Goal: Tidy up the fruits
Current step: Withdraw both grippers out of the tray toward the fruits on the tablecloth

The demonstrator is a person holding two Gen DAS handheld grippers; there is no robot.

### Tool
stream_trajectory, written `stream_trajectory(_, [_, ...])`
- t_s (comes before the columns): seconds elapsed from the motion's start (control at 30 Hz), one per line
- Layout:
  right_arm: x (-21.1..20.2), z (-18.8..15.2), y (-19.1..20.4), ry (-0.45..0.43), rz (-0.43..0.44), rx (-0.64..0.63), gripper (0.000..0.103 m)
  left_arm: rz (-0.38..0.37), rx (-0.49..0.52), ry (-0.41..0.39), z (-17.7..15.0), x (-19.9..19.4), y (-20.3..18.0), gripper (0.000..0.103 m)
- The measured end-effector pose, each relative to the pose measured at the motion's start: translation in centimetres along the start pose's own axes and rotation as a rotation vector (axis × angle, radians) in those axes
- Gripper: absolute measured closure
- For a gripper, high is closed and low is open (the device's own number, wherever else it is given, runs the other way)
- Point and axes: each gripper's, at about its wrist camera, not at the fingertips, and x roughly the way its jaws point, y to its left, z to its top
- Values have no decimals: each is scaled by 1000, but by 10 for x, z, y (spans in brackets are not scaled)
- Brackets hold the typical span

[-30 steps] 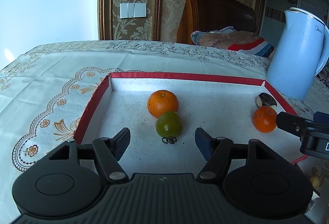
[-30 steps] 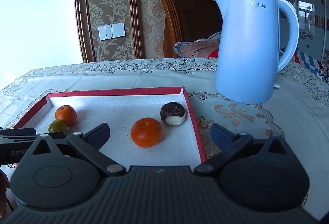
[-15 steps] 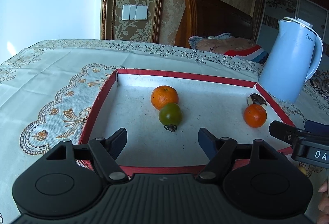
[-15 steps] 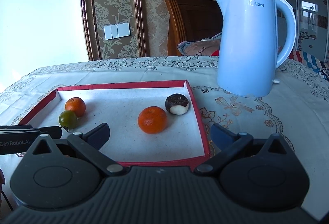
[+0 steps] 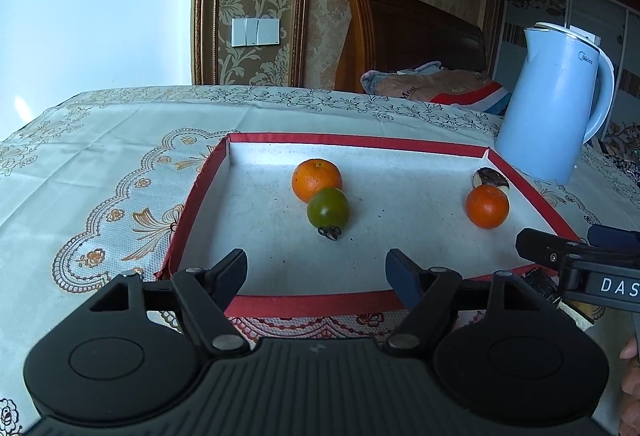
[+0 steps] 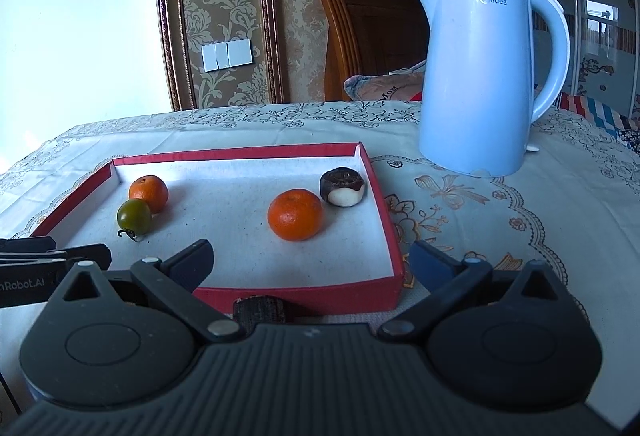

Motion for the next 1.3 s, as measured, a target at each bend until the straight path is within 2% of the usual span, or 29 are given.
stream_trajectory(0.27, [-12, -11, -7, 4, 18, 34, 0, -6, 46, -58, -12, -22, -2, 20])
stream_trajectory(0.57, [-12, -15, -9, 17, 4, 50, 0, -21, 43, -52, -15, -24, -1, 20])
stream_trajectory(1.3, [-17, -18, -11, 21, -5, 53, 0, -97, -5, 29, -19, -21, 8, 20])
